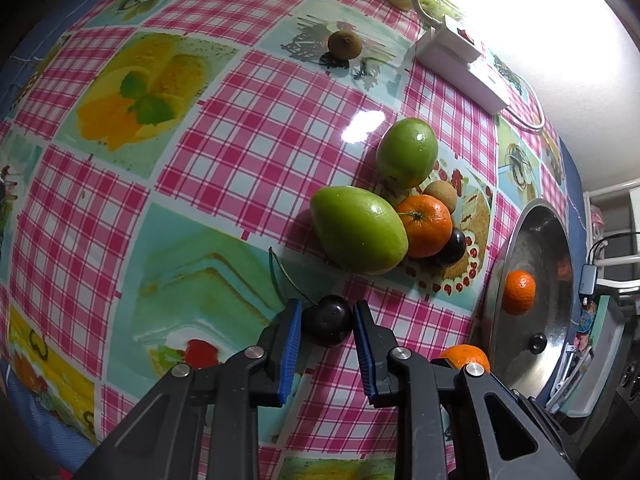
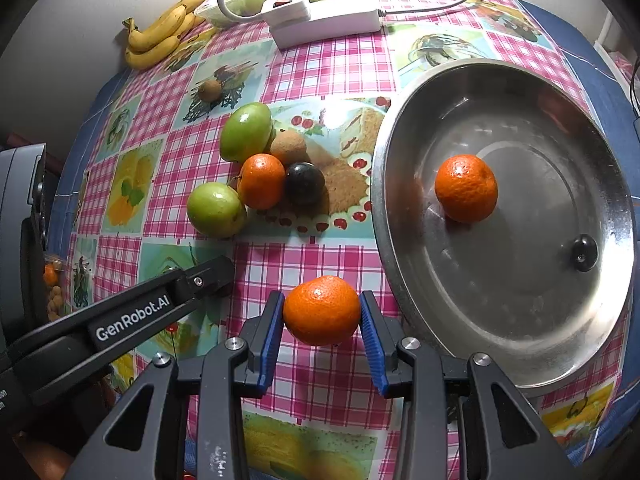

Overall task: Organize fruits
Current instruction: 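Grasp the dark cherry by its body with the left tool, then carry the tangerine and cherry into the steel bowl and open both tools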

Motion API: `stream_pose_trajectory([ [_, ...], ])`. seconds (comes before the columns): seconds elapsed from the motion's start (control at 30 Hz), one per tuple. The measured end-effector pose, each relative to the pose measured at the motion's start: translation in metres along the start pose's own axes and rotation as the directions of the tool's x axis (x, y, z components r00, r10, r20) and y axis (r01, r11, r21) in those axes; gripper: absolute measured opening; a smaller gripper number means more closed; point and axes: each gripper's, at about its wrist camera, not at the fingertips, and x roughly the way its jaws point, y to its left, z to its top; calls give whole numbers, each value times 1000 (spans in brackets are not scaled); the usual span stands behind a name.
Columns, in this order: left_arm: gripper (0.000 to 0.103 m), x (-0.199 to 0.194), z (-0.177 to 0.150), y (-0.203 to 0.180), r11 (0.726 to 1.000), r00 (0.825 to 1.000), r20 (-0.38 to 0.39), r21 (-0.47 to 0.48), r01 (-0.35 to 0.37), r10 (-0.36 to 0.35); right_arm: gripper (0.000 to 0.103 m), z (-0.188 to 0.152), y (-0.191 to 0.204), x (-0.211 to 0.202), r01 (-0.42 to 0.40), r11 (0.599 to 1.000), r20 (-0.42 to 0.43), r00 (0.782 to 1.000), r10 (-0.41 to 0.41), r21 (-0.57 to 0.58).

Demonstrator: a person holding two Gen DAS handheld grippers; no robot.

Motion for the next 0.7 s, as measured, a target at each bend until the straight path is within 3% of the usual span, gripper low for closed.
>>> stream_pose_trajectory([
  [0.23,27,-18,-1,2,999,998,43,-4,37,-37,39,2,-1,-5,-12,1000,14,1000,12,4],
  [0.43,27,-44,0,-1,998,990,122,15,66,-68,39,5,-4,-24,-35,999,78,996,33,25],
  [0.7,27,-63,0,-13,997,977,202,60,55,-66,39,9,-16,-41,-13,998,145,989,3,67],
])
